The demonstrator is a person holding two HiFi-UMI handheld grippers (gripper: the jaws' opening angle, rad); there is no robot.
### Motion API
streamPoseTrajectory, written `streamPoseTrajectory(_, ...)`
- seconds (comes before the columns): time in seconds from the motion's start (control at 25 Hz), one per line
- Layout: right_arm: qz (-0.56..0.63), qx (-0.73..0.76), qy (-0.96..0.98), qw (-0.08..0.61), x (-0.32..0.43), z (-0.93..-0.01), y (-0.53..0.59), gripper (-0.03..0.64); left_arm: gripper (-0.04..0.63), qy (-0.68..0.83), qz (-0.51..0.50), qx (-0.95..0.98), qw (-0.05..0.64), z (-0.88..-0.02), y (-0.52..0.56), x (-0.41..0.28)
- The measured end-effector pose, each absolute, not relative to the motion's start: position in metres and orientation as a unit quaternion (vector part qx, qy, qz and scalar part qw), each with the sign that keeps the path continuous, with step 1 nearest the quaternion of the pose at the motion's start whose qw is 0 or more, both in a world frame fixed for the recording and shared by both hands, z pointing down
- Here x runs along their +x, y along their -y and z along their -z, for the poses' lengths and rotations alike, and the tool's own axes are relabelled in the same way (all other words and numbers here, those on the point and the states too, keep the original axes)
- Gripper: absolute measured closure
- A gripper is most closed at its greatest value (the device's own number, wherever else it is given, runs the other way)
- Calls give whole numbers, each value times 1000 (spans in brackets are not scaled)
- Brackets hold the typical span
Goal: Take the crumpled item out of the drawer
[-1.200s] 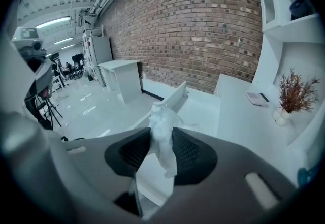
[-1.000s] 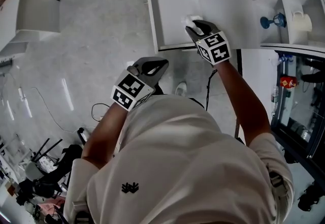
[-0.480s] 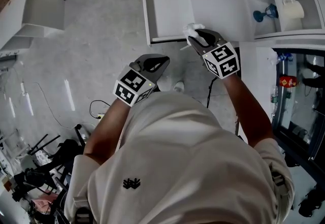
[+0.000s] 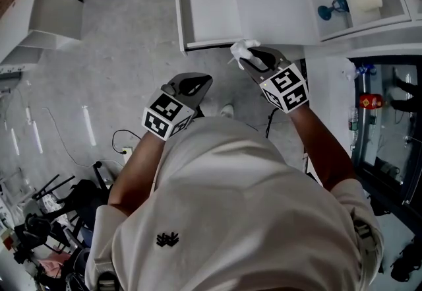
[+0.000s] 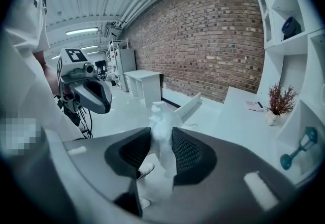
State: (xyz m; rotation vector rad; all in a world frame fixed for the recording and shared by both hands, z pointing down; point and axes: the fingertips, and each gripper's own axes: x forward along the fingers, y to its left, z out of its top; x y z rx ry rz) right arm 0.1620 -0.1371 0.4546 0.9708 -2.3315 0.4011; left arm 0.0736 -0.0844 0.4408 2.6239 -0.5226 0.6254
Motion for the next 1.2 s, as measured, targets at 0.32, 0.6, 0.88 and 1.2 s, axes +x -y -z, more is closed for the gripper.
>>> streamPoseTrajectory(0.32,-153,353,878,284,172,-447,100,472,589,187,-230,935,192,-440,61,85)
streamPoseTrajectory(0.6,-151,342,884,281,174,-445,77,474,589,188,-231,936,188,-441,47,94)
streamPoseTrajectory(0.88,-152,339,887,276,177,-441,64,476,589,185,-237,934,191,-445,34,98)
streamPoseTrajectory(1.2,-150,332,890,274,178,-439,57,477,589,194,-235,933,193,-447,29,98)
